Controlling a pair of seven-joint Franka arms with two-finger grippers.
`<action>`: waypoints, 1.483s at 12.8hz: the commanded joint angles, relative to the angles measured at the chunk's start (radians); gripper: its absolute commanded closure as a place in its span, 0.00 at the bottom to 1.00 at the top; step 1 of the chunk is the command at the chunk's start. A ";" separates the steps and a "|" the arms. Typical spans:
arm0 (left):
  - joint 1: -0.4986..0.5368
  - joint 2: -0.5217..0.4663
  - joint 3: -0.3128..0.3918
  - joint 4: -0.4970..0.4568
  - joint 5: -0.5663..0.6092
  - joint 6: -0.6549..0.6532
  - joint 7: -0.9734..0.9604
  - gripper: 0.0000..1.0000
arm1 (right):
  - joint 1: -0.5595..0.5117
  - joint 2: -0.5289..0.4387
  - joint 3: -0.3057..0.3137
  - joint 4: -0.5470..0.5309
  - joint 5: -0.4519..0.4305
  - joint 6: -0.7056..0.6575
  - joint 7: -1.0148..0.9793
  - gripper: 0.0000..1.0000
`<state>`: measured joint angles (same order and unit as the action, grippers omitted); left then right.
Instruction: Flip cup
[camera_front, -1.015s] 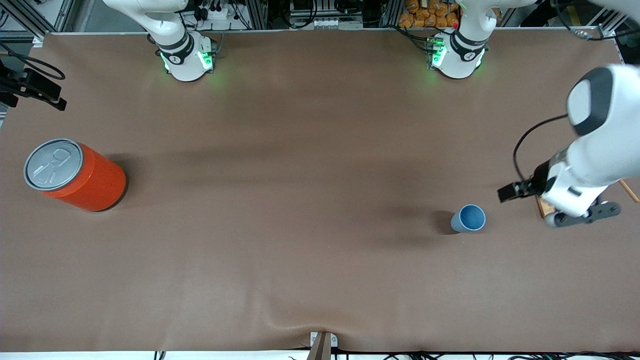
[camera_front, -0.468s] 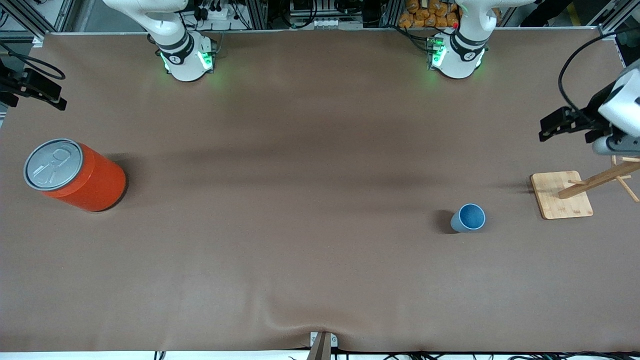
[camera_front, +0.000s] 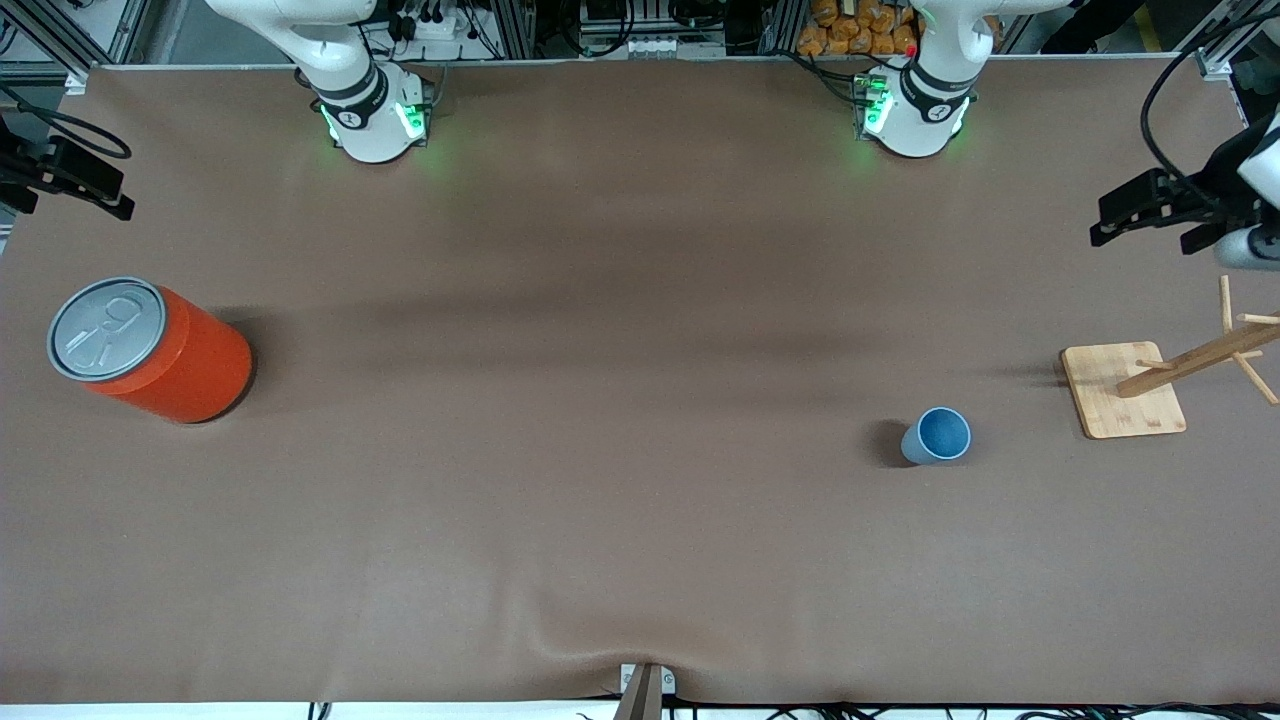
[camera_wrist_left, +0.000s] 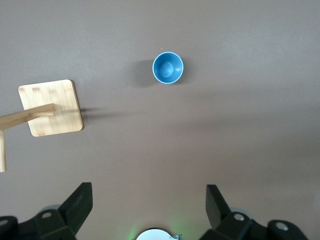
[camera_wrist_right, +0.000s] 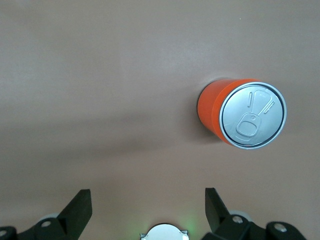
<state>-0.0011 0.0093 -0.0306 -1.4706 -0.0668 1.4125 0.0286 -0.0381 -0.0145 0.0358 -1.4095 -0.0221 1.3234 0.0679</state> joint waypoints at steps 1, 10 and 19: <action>-0.005 -0.018 0.002 0.009 -0.013 -0.036 0.016 0.00 | -0.011 -0.022 0.007 -0.019 0.011 -0.001 -0.010 0.00; -0.007 -0.034 -0.098 0.009 0.162 -0.027 -0.033 0.00 | -0.016 -0.022 0.006 -0.019 0.011 -0.003 -0.010 0.00; 0.018 -0.028 -0.081 0.009 0.084 -0.035 -0.029 0.00 | -0.011 -0.021 0.007 -0.017 0.011 0.002 -0.010 0.00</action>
<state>0.0059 -0.0131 -0.1103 -1.4659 0.0379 1.3918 -0.0002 -0.0381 -0.0146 0.0361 -1.4096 -0.0220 1.3229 0.0679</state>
